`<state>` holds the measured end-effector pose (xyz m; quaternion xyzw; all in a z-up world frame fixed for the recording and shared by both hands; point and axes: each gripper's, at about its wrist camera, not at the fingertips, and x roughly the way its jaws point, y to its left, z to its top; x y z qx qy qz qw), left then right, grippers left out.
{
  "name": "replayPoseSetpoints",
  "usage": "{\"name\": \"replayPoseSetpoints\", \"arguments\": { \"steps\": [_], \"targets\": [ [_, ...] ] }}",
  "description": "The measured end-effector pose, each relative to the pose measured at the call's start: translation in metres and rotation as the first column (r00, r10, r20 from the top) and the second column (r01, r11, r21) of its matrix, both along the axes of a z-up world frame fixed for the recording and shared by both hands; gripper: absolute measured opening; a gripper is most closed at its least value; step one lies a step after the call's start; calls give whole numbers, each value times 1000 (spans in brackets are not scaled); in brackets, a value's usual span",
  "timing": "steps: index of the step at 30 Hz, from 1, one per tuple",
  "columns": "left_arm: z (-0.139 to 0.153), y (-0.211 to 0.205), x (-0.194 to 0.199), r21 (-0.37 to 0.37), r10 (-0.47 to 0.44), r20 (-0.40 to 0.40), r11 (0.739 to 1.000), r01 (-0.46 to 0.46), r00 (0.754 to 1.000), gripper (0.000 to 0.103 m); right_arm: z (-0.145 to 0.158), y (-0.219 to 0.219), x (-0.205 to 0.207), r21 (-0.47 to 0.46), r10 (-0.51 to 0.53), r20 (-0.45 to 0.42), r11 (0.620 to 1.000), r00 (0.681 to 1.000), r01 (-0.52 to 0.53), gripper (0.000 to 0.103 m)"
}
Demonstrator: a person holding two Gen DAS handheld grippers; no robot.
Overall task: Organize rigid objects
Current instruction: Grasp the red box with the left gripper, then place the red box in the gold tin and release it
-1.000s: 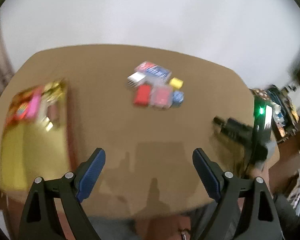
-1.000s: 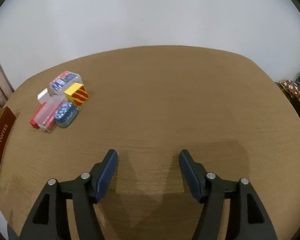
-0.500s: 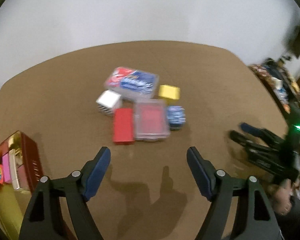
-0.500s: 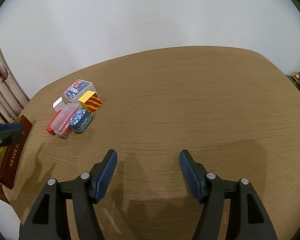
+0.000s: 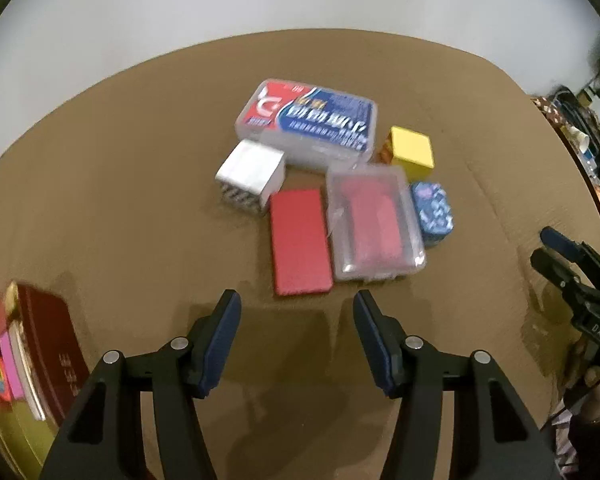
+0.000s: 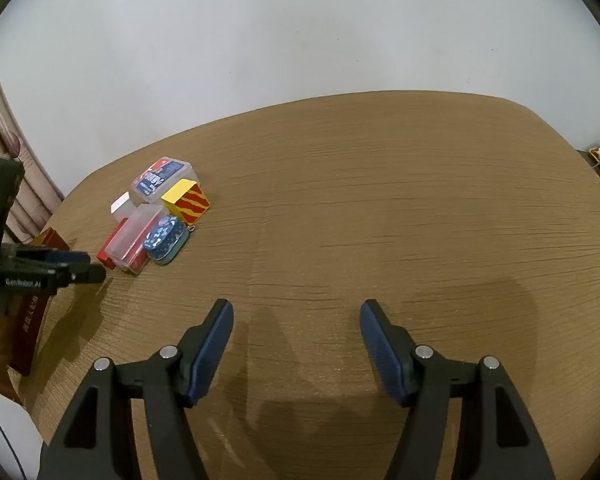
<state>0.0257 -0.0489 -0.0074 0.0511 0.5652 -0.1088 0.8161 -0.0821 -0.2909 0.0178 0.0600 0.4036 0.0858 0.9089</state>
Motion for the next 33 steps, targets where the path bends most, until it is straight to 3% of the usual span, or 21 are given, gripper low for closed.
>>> {"name": "replayPoseSetpoints", "arguments": {
  "steps": [1,5,9,12,15,19,22,27,30,33],
  "targets": [
    [0,-3,4,14,-55,17,998,54,998,55,0,0,0,0,0,0,1000,1000,0,68],
    [-10,-6,16,58,-84,12,995,83,996,55,0,0,-1,1,0,-1,1000,1000,0,69],
    [-13,-3,26,29,-83,2,996,83,997,53,1,1,-1,0,-1,-2,1000,1000,1,69],
    [-13,1,29,13,-95,8,995,95,995,46,1,1,-1,0,-1,-2,1000,1000,1,69],
    [-11,2,26,11,-103,26,995,102,994,26,0,1,-1,1,-2,-2,1000,1000,2,69],
    [-11,-3,8,28,-91,54,996,90,994,26,0,1,-3,1,-3,-4,1000,1000,3,69],
    [-2,-1,-15,21,-49,73,999,47,996,26,0,1,-3,1,-3,-4,1000,1000,3,69],
    [27,12,-68,-54,66,114,997,-60,991,26,0,1,-2,0,-3,-5,1000,1000,3,69],
    [50,39,-99,-108,161,119,983,-148,980,26,0,1,-3,0,-4,-5,1000,1000,4,70],
    [71,79,-118,-114,252,122,964,-239,960,26,1,1,-4,-2,-2,-7,1000,1000,2,70]
  ]
}}
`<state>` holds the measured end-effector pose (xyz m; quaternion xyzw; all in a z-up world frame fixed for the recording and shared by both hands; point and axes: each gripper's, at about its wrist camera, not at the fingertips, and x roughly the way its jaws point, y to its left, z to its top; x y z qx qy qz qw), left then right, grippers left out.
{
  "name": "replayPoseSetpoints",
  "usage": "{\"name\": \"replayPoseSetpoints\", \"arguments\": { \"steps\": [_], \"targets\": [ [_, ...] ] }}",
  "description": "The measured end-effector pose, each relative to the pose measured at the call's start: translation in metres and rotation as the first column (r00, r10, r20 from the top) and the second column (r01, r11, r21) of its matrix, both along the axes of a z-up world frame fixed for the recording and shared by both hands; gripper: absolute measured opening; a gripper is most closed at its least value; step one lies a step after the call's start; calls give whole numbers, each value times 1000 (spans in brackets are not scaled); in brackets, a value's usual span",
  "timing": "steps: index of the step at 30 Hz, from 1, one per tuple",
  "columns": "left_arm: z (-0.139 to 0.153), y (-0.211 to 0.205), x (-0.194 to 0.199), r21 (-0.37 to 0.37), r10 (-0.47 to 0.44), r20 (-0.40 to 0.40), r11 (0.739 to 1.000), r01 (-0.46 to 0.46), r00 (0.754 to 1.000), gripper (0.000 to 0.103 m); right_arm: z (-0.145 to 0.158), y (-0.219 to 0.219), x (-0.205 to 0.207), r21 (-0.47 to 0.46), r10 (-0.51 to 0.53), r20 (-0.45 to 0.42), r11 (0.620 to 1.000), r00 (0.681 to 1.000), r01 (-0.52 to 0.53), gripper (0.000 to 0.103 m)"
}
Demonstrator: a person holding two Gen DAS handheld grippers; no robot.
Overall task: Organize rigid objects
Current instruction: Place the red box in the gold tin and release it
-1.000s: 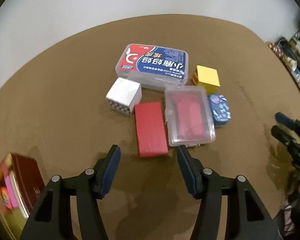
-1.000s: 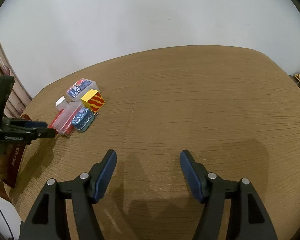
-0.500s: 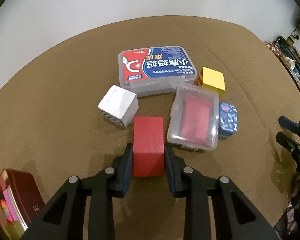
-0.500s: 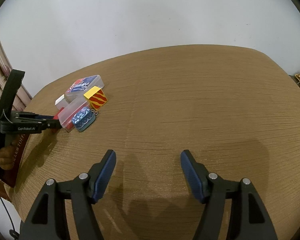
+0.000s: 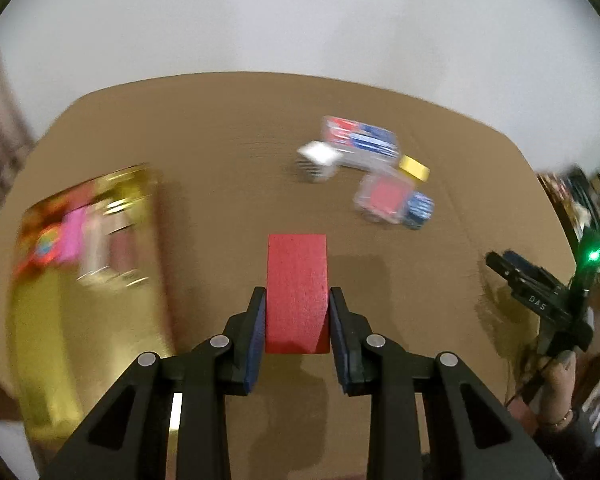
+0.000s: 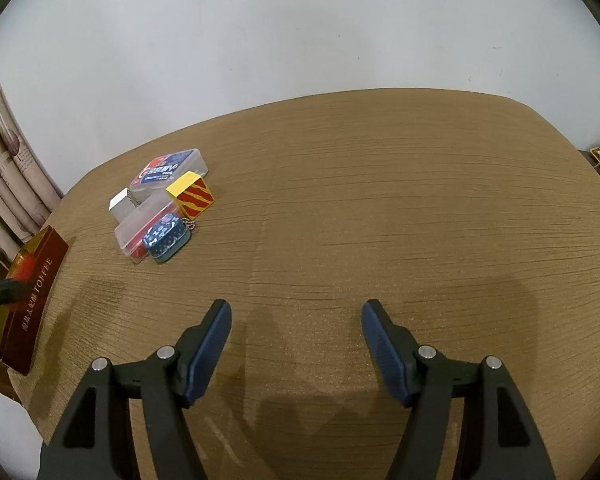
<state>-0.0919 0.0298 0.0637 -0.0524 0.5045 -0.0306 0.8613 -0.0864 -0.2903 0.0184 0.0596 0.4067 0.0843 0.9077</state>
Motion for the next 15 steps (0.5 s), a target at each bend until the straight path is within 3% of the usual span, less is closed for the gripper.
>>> {"name": "replayPoseSetpoints", "arguments": {
  "steps": [7,11,15],
  "targets": [
    [2,114,-33,153,203,-54,969,-193,978,26,1,1,1,-15,0,-5,1000,1000,0,71],
    [-15,142,-27,233,259,-57,943,-239,964,26,-1,2,2,-28,0,-9,1000,1000,0,71],
    [-39,167,-9,249,286,-91,934,-257,954,26,-3,4,3,-39,3,-11,999,1000,-3,73]
  ]
}}
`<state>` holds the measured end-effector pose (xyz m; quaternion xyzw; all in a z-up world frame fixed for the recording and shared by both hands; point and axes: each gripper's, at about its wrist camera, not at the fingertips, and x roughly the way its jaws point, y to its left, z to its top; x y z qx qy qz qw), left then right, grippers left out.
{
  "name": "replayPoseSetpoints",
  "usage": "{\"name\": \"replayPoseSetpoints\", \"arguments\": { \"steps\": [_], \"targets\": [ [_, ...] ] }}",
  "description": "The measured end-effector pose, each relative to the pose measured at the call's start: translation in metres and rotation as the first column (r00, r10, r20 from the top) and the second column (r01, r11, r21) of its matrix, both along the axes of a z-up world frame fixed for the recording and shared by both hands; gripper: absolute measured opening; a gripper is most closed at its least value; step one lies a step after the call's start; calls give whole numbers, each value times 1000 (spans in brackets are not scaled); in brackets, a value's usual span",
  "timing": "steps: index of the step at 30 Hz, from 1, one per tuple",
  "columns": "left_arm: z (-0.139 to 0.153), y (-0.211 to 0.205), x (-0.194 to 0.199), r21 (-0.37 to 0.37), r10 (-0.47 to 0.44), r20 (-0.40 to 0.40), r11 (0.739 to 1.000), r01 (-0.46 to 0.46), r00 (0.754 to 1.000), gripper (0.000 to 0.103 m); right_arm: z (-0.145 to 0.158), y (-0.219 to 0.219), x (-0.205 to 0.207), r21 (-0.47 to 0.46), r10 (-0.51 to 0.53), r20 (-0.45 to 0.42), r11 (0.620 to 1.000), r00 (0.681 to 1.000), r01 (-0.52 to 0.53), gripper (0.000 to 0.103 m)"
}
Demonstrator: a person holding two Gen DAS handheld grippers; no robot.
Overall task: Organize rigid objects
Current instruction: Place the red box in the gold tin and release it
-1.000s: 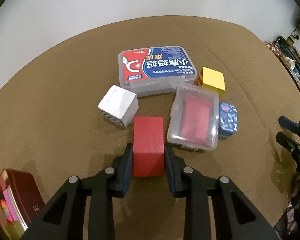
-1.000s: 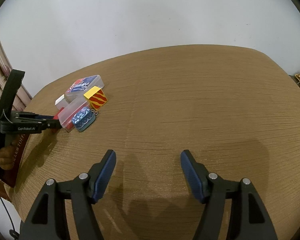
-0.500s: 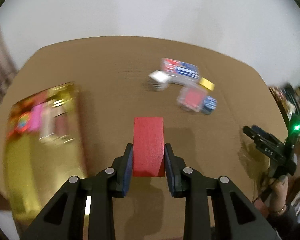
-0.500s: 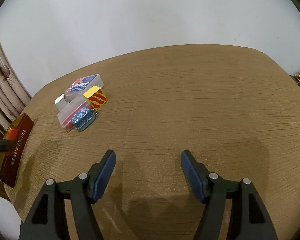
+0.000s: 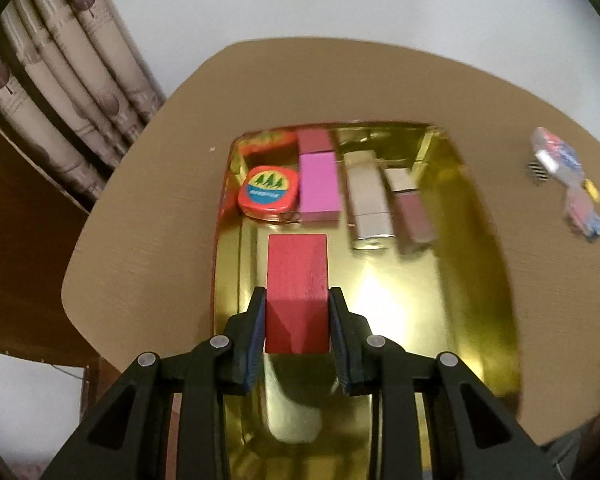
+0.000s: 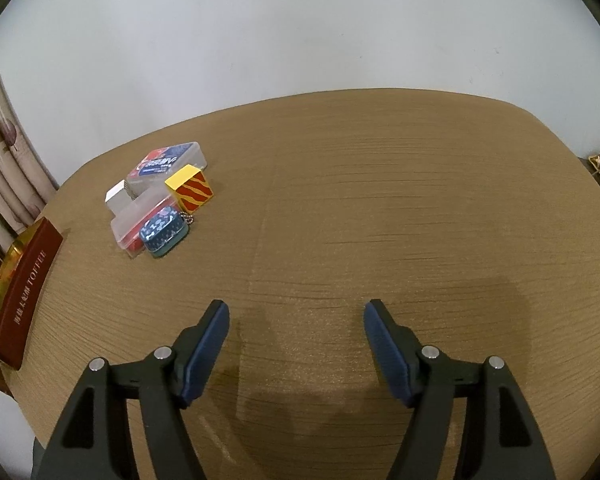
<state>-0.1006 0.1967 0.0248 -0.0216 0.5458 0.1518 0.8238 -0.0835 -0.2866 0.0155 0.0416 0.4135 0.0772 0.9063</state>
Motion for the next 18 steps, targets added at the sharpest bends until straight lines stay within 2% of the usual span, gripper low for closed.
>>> {"name": "replayPoseSetpoints", "arguments": {
  "steps": [2,4,9,12,15,18],
  "targets": [
    [-11,4,10,-5,8,-19,1000,-8,1000,26,-1,0,0,-2,0,-1,1000,1000,0,73],
    [-19,9,15,21,20,-27,1000,-19,999,26,-1,1,1,-5,0,-1,1000,1000,0,73],
    [-23,16,25,58,11,-20,998,-10,1000,26,-2,1,1,-13,3,-3,1000,1000,-3,74],
    [-25,16,29,52,-1,-33,999,3,999,27,-2,1,2,-16,5,-4,1000,1000,-5,75],
    [-27,19,32,48,-8,-30,999,9,1000,30,-1,1,2,-17,6,-4,1000,1000,-6,75],
    [-22,20,32,42,-10,-10,999,11,1000,37,-1,2,2,-17,5,-4,1000,1000,-6,75]
  ]
}}
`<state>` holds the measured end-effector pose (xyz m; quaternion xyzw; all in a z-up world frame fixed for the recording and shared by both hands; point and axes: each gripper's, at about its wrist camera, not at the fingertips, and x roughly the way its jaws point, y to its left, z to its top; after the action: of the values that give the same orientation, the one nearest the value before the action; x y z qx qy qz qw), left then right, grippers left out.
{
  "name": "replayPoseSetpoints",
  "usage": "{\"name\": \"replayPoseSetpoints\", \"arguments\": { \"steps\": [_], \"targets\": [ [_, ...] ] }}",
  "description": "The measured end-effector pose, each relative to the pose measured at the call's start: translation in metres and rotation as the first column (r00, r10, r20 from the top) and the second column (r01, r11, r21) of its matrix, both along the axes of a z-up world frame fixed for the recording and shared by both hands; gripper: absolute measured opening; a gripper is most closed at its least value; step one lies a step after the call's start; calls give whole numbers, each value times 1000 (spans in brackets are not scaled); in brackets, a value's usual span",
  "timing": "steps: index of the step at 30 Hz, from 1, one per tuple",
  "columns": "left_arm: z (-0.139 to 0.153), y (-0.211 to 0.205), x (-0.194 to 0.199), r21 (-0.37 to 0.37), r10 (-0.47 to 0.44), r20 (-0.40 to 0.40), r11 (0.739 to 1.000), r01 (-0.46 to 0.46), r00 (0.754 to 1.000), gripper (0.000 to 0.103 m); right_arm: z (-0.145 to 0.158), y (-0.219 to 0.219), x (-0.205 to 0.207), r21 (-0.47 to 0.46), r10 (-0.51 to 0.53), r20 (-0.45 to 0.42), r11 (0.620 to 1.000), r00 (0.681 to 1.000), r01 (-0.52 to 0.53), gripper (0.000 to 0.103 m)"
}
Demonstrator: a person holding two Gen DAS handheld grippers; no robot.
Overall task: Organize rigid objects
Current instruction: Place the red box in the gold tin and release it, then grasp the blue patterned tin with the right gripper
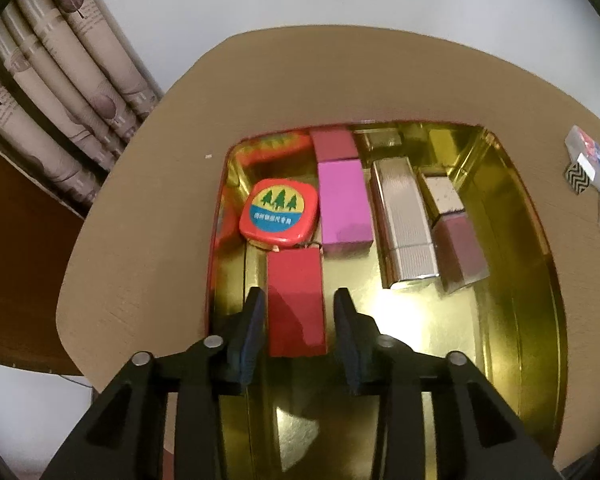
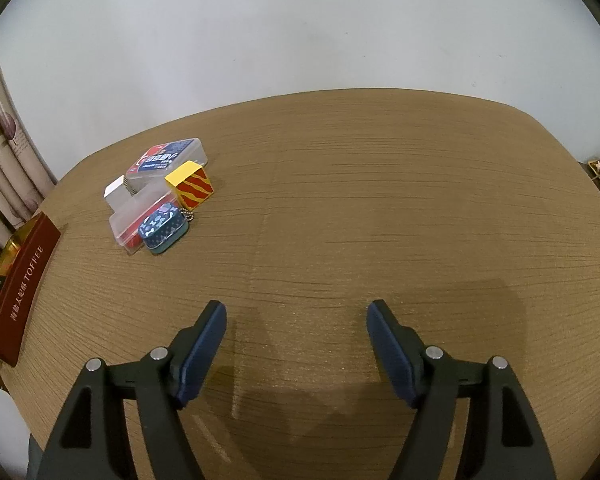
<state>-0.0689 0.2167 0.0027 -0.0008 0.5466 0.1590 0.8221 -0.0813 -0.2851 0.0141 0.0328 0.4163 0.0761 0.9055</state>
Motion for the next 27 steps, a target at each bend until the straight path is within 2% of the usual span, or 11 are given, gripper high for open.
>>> {"name": "replayPoseSetpoints", "arguments": {
  "steps": [5,9,11,13,16,20,23,25,27],
  "targets": [
    [20,-7,-14,-26,-5,57,1000,7,998,41,0,-1,0,10,1,1,1000,1000,-1,75],
    [52,-38,-45,-32,-25,155,999,30,988,56,0,-2,0,10,1,1,1000,1000,-1,75],
    [66,-55,-64,-44,-31,216,998,41,976,59,0,-2,0,6,1,0,1000,1000,-1,75],
    [75,-74,-84,-77,-54,252,994,75,966,70,0,-1,0,1,3,-1,1000,1000,-3,75],
    [78,-101,-112,-158,-82,295,978,133,952,72,-1,2,1,-16,5,-3,1000,1000,-5,75],
    [64,-139,-136,-232,-141,280,950,209,950,75,-1,11,2,-61,18,-10,998,1000,-18,75],
    [42,-161,-147,-266,-212,238,924,273,948,75,6,23,4,-3,144,-17,989,989,-145,75],
    [30,-170,-153,-276,-229,212,919,283,950,75,14,42,8,-77,230,8,971,973,-228,75],
    [23,-174,-154,-287,-236,193,915,284,952,75,20,58,15,-112,320,18,942,947,-316,75]
  ]
}}
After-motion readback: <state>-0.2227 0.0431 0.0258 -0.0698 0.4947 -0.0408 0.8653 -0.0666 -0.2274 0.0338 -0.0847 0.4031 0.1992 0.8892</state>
